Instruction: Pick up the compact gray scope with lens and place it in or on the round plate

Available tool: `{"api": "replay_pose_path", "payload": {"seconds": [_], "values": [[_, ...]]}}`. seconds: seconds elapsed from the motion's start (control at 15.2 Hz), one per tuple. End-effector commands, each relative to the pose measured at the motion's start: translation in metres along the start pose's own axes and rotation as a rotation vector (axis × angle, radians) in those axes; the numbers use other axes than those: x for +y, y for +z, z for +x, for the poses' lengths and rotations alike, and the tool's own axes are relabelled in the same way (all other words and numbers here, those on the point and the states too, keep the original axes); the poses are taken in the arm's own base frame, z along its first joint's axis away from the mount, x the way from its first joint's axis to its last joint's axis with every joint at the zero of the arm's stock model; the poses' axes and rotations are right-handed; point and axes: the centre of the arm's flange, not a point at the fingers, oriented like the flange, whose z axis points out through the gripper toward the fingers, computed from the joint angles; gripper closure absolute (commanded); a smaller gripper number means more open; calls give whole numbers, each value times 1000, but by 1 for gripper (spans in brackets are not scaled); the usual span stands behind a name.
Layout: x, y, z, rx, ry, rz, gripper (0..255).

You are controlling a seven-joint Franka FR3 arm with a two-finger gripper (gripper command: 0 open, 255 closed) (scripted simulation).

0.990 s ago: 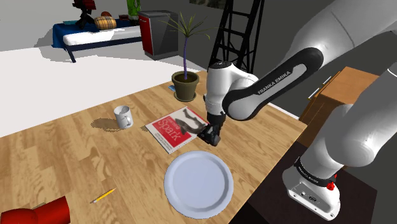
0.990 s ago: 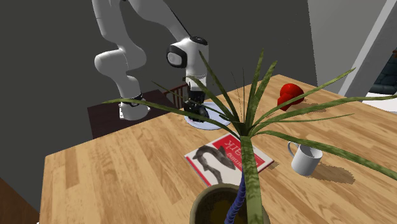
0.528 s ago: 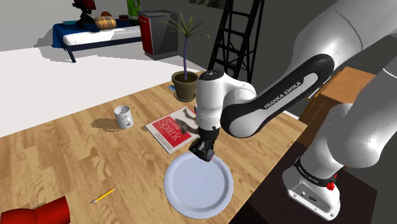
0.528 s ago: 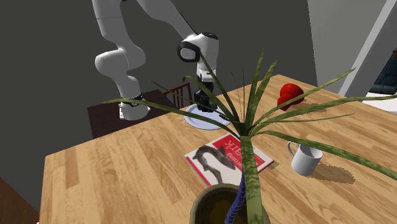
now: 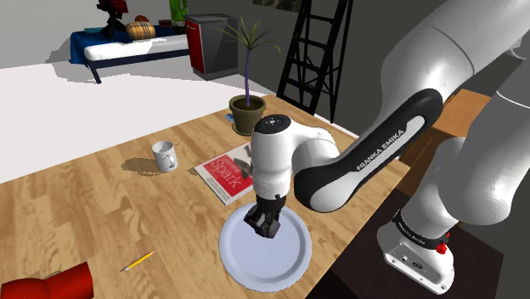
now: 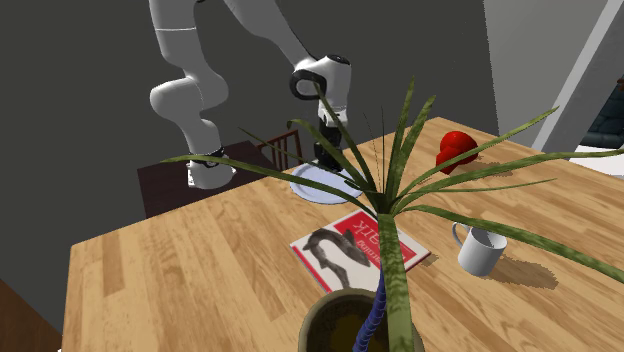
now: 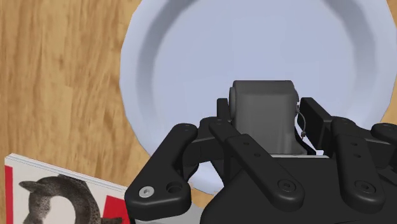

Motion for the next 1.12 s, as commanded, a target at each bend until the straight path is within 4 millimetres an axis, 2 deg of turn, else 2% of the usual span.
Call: {"api": "replay_pose_path", "payload": {"seconds": [0.0,0.53,0.99,1.06], "values": [[-1,9,2,1,0,0,255],[-1,51,5,1,0,0,255],[-1,51,5,1,0,0,255],[-1,51,5,1,0,0,0]]}}
